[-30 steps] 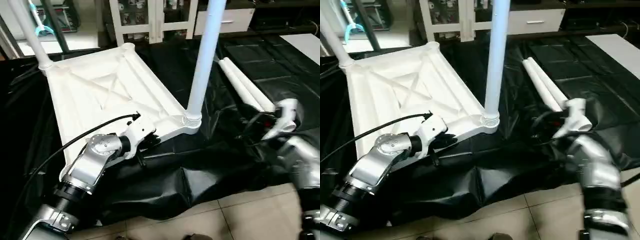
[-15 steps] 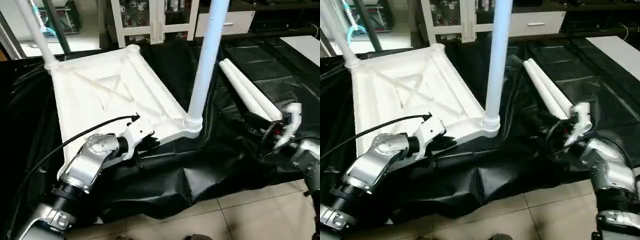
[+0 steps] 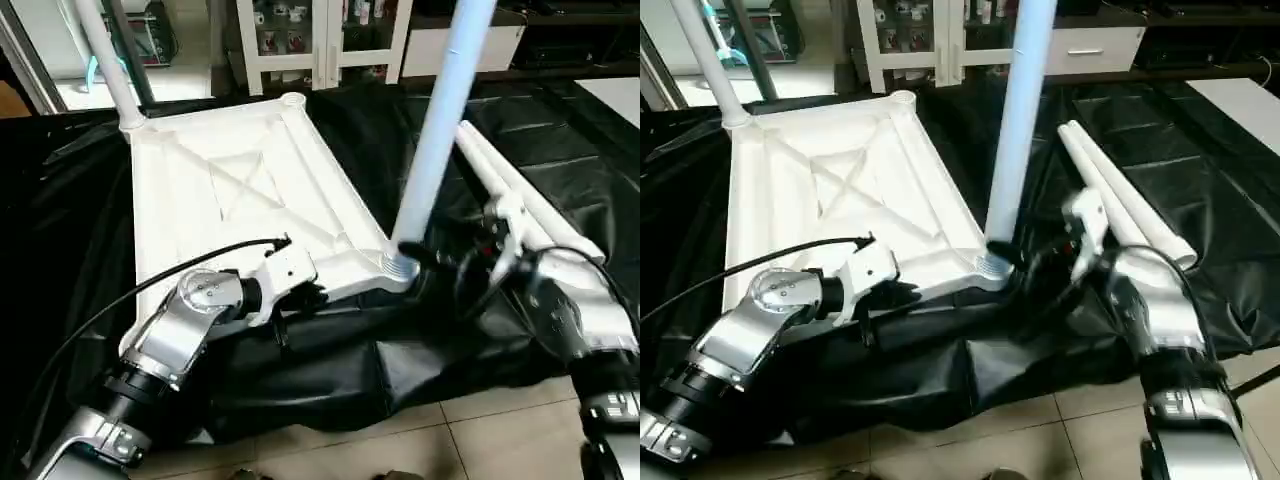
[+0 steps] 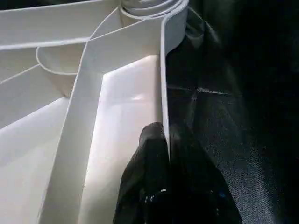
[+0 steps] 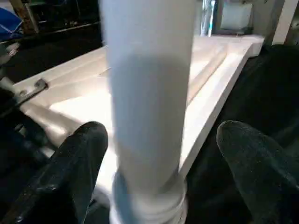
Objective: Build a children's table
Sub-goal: Insert table leg to table base
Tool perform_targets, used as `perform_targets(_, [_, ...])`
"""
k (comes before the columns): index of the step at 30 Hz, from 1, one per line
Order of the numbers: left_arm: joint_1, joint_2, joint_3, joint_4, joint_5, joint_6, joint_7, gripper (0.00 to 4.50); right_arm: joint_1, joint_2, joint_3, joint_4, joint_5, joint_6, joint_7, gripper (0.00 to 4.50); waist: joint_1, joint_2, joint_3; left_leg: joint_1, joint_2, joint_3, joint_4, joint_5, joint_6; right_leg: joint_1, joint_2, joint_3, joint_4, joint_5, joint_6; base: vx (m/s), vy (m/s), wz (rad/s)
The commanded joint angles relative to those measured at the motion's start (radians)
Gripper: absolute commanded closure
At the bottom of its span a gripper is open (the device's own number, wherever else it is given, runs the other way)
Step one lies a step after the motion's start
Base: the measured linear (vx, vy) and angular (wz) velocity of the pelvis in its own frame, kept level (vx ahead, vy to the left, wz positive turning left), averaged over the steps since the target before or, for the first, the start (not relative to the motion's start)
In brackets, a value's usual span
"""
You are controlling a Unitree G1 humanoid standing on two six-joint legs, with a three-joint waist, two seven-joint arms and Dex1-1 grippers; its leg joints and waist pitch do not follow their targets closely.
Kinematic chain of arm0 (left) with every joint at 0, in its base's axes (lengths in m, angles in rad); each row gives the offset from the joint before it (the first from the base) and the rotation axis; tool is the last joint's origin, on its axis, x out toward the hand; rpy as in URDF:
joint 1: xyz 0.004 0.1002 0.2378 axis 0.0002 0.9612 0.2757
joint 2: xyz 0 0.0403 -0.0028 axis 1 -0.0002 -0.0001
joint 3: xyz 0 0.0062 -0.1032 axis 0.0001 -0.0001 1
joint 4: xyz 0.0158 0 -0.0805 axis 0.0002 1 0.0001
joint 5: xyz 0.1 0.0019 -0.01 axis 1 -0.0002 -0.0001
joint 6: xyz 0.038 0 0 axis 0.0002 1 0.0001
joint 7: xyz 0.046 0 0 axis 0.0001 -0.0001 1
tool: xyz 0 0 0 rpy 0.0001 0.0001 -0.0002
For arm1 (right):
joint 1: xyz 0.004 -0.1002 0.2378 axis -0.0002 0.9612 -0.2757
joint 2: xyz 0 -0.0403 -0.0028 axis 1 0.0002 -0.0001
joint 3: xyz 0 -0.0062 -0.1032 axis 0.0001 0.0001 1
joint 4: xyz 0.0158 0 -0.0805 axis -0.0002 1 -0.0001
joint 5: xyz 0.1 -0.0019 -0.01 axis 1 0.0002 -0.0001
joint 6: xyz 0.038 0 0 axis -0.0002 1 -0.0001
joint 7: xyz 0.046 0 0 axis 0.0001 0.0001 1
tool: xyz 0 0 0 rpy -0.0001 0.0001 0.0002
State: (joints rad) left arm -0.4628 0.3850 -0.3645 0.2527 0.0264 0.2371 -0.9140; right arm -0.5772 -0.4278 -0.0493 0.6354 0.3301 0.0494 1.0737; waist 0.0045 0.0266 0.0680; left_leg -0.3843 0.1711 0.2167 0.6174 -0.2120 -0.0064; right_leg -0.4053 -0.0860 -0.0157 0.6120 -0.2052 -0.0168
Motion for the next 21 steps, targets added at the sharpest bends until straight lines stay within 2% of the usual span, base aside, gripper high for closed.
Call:
perform_targets(1, [0.033,0.003,-0.068,0.014,0.022,0.012,-0.043,4.5,-0.017,0.008,0.01,0.02,-0.006,0.001,0.011,0.39,-0.004,-0.014,-0.068,0.026,0.059,-0.027,-0.064,0.001,0.154,0.043,-0.048,0.023,-0.046,0.052,-0.307,0.0,0.0,0.0])
perform_targets(6, [0.034,0.006,-0.072,0.011,0.024,0.013,-0.052,4.5,-0.057,0.025,0.021,0.093,-0.013,0.0,0.044,0.39,-0.003,-0.014,-0.071,0.024,0.059,-0.026,-0.062,0.009,0.163,0.045,-0.049,0.022,-0.044,0.064,-0.315,0.0,0.0,0.0])
perform_targets(7, [0.034,0.006,-0.072,0.009,0.026,0.014,-0.054,4.5,-0.068,0.028,0.022,0.115,-0.012,0.002,0.062,0.39,-0.003,-0.018,-0.071,0.024,0.06,-0.026,-0.062,0.007,0.161,0.045,-0.048,0.021,-0.044,0.06,-0.319,0.0,0.0,0.0])
perform_targets(13, [0.032,0.012,-0.073,0.002,0.026,0.02,-0.063,4.5,-0.114,0.029,0.032,0.197,-0.03,-0.001,0.098,0.86,0.001,-0.013,-0.073,0.024,0.06,-0.025,-0.058,0.024,0.168,0.044,-0.049,0.02,-0.039,0.072,-0.324,0.0,0.0,0.0])
perform_targets(14, [0.032,0.012,-0.074,0.002,0.025,0.02,-0.066,4.5,-0.119,0.03,0.035,0.207,-0.033,-0.003,0.104,1.04,0.001,-0.013,-0.073,0.023,0.061,-0.025,-0.059,0.024,0.169,0.044,-0.049,0.019,-0.039,0.072,-0.324,0.0,0.0,0.0])
perform_targets(18, [0.035,0.013,-0.078,-0.002,0.026,0.022,-0.075,4.5,-0.137,0.035,0.04,0.245,-0.044,-0.013,0.125,1.17,0.003,-0.015,-0.075,0.022,0.06,-0.025,-0.056,0.034,0.172,0.046,-0.049,0.019,-0.036,0.087,-0.329,0.0,0.0,0.0])
perform_targets(19, [0.035,0.013,-0.078,-0.003,0.027,0.023,-0.076,4.5,-0.143,0.037,0.041,0.256,-0.048,-0.017,0.131,1.43,0.004,-0.014,-0.076,0.022,0.061,-0.025,-0.055,0.045,0.177,0.046,-0.049,0.018,-0.034,0.096,-0.332,0.0,0.0,0.0])
perform_targets(21, [0.036,0.013,-0.076,-0.004,0.027,0.024,-0.076,4.5,-0.148,0.037,0.04,0.264,-0.049,-0.018,0.138,1.48,0.004,-0.014,-0.076,0.022,0.061,-0.025,-0.055,0.046,0.179,0.045,-0.049,0.017,-0.034,0.096,-0.333,0.0,0.0,0.0])
